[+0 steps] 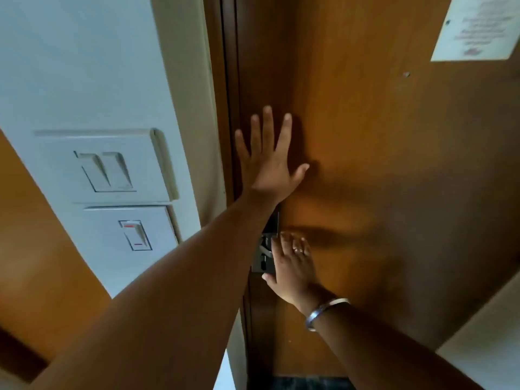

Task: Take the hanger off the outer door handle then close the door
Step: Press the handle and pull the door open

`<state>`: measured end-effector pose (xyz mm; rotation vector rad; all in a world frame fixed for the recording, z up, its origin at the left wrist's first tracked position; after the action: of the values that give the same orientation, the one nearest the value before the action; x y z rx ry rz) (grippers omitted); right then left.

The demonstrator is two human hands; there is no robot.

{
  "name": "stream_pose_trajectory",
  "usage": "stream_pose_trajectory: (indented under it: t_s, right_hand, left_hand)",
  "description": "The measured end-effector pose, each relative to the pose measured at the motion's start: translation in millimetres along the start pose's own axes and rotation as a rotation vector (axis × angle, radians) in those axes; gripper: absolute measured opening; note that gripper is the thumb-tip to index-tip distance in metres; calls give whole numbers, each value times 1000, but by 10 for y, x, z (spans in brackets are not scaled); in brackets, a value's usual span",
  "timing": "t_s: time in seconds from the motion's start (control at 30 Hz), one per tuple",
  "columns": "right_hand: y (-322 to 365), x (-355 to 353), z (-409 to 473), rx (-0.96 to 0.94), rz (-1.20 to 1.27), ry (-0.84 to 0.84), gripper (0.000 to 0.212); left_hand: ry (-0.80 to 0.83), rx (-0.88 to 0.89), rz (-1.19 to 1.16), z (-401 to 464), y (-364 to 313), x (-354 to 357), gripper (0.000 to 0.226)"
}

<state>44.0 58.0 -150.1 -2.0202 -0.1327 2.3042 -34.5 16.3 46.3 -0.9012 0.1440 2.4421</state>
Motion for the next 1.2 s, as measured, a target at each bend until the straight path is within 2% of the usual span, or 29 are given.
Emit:
stream_pose_trajectory:
  t_s: [0.1, 0.33, 0.53, 0.67, 0.8, 0.97, 1.07, 1.2]
  right_hand:
    - [62, 134, 83, 3, -4, 18, 85]
    - [85, 277, 113, 11, 65, -99, 77]
    - [89, 509, 82, 79, 196, -155, 93]
    - [51, 472, 68, 27, 267, -174, 84]
    - [6, 408, 30, -18, 337, -99, 75]
    - [-62, 257, -81, -115, 285, -75, 68]
    - [-86, 154, -160, -204, 160, -88, 65]
    - [-68, 85, -321, -259, 128, -104, 52]
  left_hand:
    - [-95, 70, -3, 140, -41, 68, 106]
    - [-183, 94, 0, 259, 55, 258, 104]
    - [-258, 96, 62, 263, 69, 327, 102]
    - [-235, 77, 83, 261, 29, 257, 102]
    - [-187, 55, 88, 223, -6, 196, 102]
    - [-149, 49, 89, 127, -41, 85, 104]
    - [-135, 112, 152, 46, -51, -29, 104]
    - [-146, 230, 232, -49, -34, -219, 98]
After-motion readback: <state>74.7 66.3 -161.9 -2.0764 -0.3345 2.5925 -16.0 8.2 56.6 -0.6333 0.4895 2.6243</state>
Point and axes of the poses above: each hand's wrist, its own z-axis towards the middle knuckle, its own x-axis out of the palm, y = z × x, the point moved 6 cm from there along z, towards the middle knuckle, and after that the axes turned 5 degrees about -z, right-handed, at the moved point
